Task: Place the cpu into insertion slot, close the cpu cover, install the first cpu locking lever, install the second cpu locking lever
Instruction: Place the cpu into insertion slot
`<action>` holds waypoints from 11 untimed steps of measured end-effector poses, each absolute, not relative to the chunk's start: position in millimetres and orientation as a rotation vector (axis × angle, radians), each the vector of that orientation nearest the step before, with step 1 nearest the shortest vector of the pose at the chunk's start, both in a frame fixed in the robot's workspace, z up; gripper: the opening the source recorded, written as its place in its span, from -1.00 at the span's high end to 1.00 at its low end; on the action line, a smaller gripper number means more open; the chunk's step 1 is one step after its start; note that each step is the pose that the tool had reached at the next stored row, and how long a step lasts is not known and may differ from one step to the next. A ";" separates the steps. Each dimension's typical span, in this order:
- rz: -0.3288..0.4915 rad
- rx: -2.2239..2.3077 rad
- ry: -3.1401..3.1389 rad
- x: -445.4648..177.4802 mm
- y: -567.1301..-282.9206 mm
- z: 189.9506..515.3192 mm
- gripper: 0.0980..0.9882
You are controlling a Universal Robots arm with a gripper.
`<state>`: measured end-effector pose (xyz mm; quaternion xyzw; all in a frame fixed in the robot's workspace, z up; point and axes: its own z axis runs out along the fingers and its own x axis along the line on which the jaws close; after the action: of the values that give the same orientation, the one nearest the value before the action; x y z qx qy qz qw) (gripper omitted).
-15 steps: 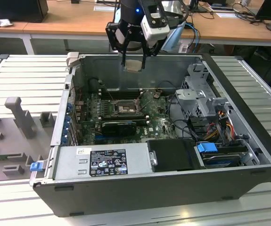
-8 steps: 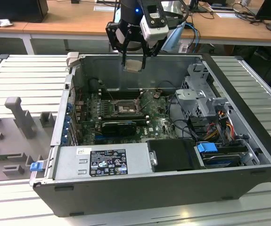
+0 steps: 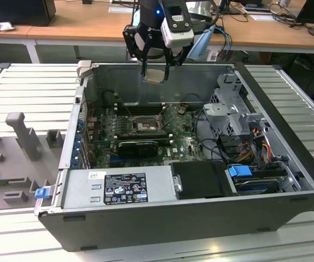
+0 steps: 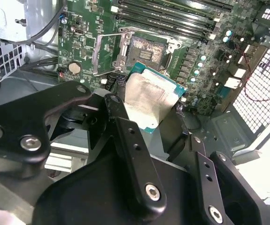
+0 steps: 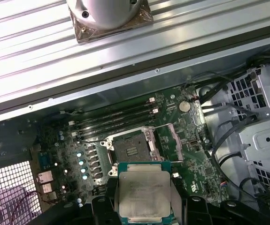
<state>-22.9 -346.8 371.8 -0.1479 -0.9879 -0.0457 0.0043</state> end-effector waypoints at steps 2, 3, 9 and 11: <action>-0.143 -0.478 -3.093 -22.9 -346.8 371.8 0.02; -0.143 -0.492 -3.092 -23.0 -346.8 371.8 0.02; -0.143 -0.526 -3.087 -22.9 -346.8 371.8 0.02; -0.143 -0.545 -3.084 -22.9 -346.8 371.8 0.02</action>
<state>-22.9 -346.8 371.8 -0.1739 -0.9837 -0.0458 0.0031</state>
